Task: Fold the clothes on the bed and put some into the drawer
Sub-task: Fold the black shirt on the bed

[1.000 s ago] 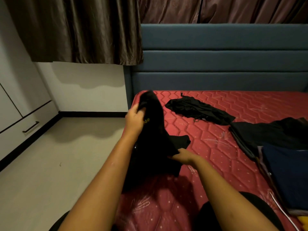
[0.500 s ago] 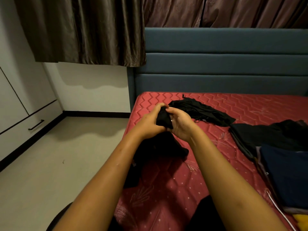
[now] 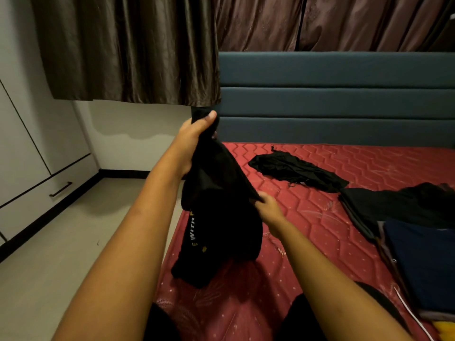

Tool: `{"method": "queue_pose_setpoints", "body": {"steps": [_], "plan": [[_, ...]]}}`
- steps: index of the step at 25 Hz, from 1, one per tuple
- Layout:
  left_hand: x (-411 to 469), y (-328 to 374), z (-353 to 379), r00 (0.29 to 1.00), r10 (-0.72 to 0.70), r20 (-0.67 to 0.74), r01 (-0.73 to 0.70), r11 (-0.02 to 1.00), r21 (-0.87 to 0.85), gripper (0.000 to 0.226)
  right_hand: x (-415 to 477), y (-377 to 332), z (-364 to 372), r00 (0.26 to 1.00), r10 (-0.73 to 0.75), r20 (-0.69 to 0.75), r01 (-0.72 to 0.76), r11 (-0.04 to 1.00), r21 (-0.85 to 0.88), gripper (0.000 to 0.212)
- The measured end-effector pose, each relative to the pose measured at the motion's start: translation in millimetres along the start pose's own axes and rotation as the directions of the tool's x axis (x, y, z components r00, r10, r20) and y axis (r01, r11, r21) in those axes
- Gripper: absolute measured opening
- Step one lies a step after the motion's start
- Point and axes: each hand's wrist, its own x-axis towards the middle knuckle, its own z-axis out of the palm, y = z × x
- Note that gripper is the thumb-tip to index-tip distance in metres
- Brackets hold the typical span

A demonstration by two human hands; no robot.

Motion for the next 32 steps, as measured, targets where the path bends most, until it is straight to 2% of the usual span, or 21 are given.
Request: {"method": "queue_pose_setpoints", "body": {"steps": [1,2,3,4,5,6,7,8,9,10,11,12,15,18,21,24,26,28,30,32], "plan": [[0.4,5.4,-7.6,1.000,-0.008,0.018,0.005,0.989,0.150,0.022,0.8,-9.4,-2.8,0.996,0.004,-0.085,0.012,0.984,0.178,0.028],[2.8,7.6,-18.6,0.999,-0.025,0.048,0.004,0.922,0.388,0.026,1.7,-21.9,-8.7,0.984,0.003,-0.179,0.050,0.954,0.294,0.028],[5.3,7.7,-29.7,0.993,-0.076,0.091,-0.003,0.750,0.661,0.028,3.3,-34.1,-17.1,0.968,-0.038,-0.247,0.119,0.940,0.321,0.025],[8.2,5.3,-40.6,0.980,-0.160,0.118,-0.029,0.474,0.880,0.032,1.8,-47.5,-30.0,0.956,-0.119,-0.270,0.181,0.958,0.221,0.018],[11.7,-1.1,-49.6,0.964,-0.234,0.122,-0.077,0.191,0.978,0.041,-1.0,-59.7,-42.7,0.955,-0.209,-0.211,0.225,0.973,0.054,0.005],[14.1,-10.1,-56.1,0.955,-0.276,0.113,-0.130,-0.042,0.991,0.048,-2.2,-67.1,-54.2,0.962,-0.255,-0.093,0.239,0.958,-0.159,0.021],[15.8,-20.2,-60.3,0.958,-0.264,0.112,-0.168,-0.200,0.965,0.050,-4.9,-73.2,-64.4,0.970,-0.241,0.027,0.232,0.893,-0.385,0.048],[17.4,-30.0,-61.6,0.968,-0.211,0.135,-0.194,-0.290,0.937,0.046,-8.0,-77.4,-70.4,0.975,-0.197,0.099,0.217,0.771,-0.599,0.071],[18.5,-37.5,-61.8,0.979,-0.132,0.158,-0.193,-0.327,0.925,0.039,-10.6,-77.8,-71.2,0.978,-0.162,0.132,0.205,0.620,-0.758,0.083],[20.6,-43.6,-62.0,0.986,-0.042,0.163,-0.167,-0.323,0.931,0.032,-13.0,-75.7,-68.7,0.980,-0.147,0.136,0.192,0.492,-0.849,0.085],[21.4,-47.7,-60.9,0.988,0.040,0.148,-0.129,-0.296,0.946,0.027,-14.3,-70.4,-66.1,0.981,-0.161,0.112,0.173,0.434,-0.884,0.081],[22.1,-50.7,-60.2,0.988,0.107,0.115,-0.085,-0.253,0.964,0.025,-15.3,-64.4,-65.1,0.978,-0.196,0.071,0.151,0.434,-0.888,0.074],[22.3,-53.8,-56.8,0.971,0.238,0.033,0.006,-0.163,0.987,0.029,-20.2,-58.1,-73.7,0.943,-0.310,-0.117,0.054,0.494,-0.868,0.058],[20.5,-46.7,-54.0,0.958,0.285,-0.022,0.056,-0.111,0.992,0.032,-22.5,-68.5,-87.5,0.872,-0.394,-0.290,-0.031,0.548,-0.836,0.043],[15.8,-35.6,-51.4,0.952,0.294,-0.081,0.106,-0.071,0.992,0.032,-32.0,-85.8,-95.8,0.851,-0.375,-0.368,-0.027,0.668,-0.744,0.046],[5.6,-21.1,-48.7,0.933,0.328,-0.151,0.161,-0.005,0.987,0.043,-44.4,-101.1,-102.9,0.841,-0.361,-0.402,0.024,0.769,-0.639,0.050],[-0.2,-6.9,-52.4,0.910,0.363,-0.199,0.169,0.113,0.979,0.048,-49.8,-111.9,-111.9,0.891,-0.311,-0.330,0.099,0.843,-0.529,0.044],[-4.4,7.1,-59.9,0.872,0.438,-0.217,0.141,0.200,0.970,0.043,-57.5,-124.7,-126.0,0.971,-0.208,-0.114,0.162,0.931,-0.327,0.039],[-6.3,16.1,-63.4,0.842,0.503,-0.193,0.112,0.188,0.976,0.036,-62.9,-129.1,-142.3,0.990,-0.107,0.093,0.122,0.977,-0.175,0.037],[-1.4,17.5,-60.2,0.867,0.471,-0.163,0.105,0.147,0.983,0.028,-57.6,-121.6,-154.4,0.987,-0.039,0.156,0.066,0.984,-0.166,0.032]]}}
